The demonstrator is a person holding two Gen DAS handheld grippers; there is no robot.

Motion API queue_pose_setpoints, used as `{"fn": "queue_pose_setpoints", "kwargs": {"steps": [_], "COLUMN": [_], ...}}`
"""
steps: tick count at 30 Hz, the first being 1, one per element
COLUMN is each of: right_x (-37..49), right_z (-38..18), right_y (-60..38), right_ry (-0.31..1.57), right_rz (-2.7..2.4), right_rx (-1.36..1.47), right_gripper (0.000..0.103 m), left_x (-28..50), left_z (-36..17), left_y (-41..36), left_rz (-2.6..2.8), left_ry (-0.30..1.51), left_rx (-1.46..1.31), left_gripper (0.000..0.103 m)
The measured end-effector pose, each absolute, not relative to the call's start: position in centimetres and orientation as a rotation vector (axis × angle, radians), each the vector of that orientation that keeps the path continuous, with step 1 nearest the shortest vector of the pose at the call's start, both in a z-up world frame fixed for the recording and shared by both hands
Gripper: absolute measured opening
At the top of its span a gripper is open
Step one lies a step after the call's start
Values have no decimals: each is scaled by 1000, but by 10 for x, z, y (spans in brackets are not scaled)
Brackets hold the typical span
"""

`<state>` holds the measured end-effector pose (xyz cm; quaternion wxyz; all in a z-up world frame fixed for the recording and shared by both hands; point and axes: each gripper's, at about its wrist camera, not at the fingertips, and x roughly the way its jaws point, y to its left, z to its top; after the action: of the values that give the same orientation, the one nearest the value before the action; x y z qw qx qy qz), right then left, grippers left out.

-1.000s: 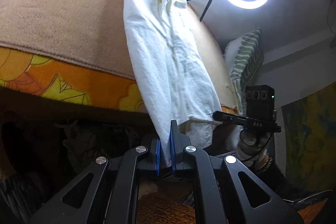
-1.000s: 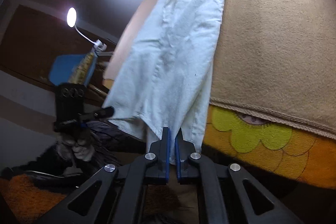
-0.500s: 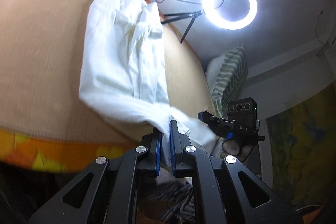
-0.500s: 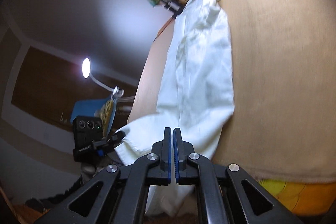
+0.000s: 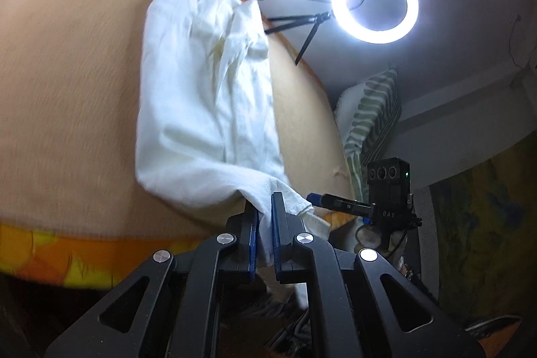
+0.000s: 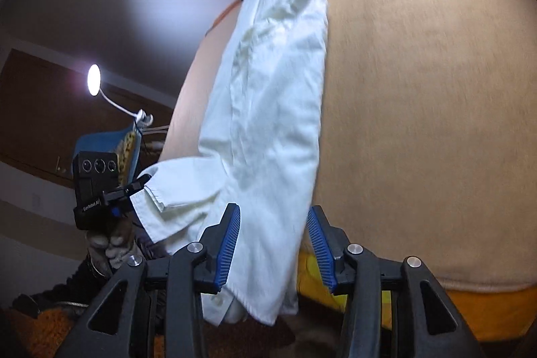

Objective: Fold small clothes

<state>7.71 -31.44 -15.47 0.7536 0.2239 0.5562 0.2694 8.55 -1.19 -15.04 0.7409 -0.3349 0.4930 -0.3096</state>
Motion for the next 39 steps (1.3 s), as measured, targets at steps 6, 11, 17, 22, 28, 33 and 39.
{"fn": "queue_pose_setpoints", "kwargs": {"steps": [6, 11, 17, 22, 28, 33, 39], "right_x": [54, 55, 50, 45, 51, 70, 112], "right_z": [-175, -186, -195, -190, -162, -147, -135], "right_y": [-302, -289, -284, -285, -294, -300, -305], "right_ry": [1281, 1307, 1333, 1282, 1145, 1061, 1024], "right_rz": [608, 617, 658, 713, 763, 739, 685], "right_rx": [474, 439, 439, 521, 648, 724, 751], "right_gripper": [45, 45, 14, 4, 3, 2, 2], "left_x": [48, 40, 38, 41, 61, 88, 129], "left_z": [-177, -189, -186, -177, -152, -136, -133], "left_y": [-19, -19, -19, -21, -18, -17, -11], "left_rz": [-666, -648, -648, -663, -698, -706, -673], "left_ry": [1202, 1241, 1235, 1218, 1148, 1092, 1059], "left_rx": [-630, -580, -581, -629, -676, -696, -720], "left_gripper": [6, 6, 6, 6, 6, 6, 6]}}
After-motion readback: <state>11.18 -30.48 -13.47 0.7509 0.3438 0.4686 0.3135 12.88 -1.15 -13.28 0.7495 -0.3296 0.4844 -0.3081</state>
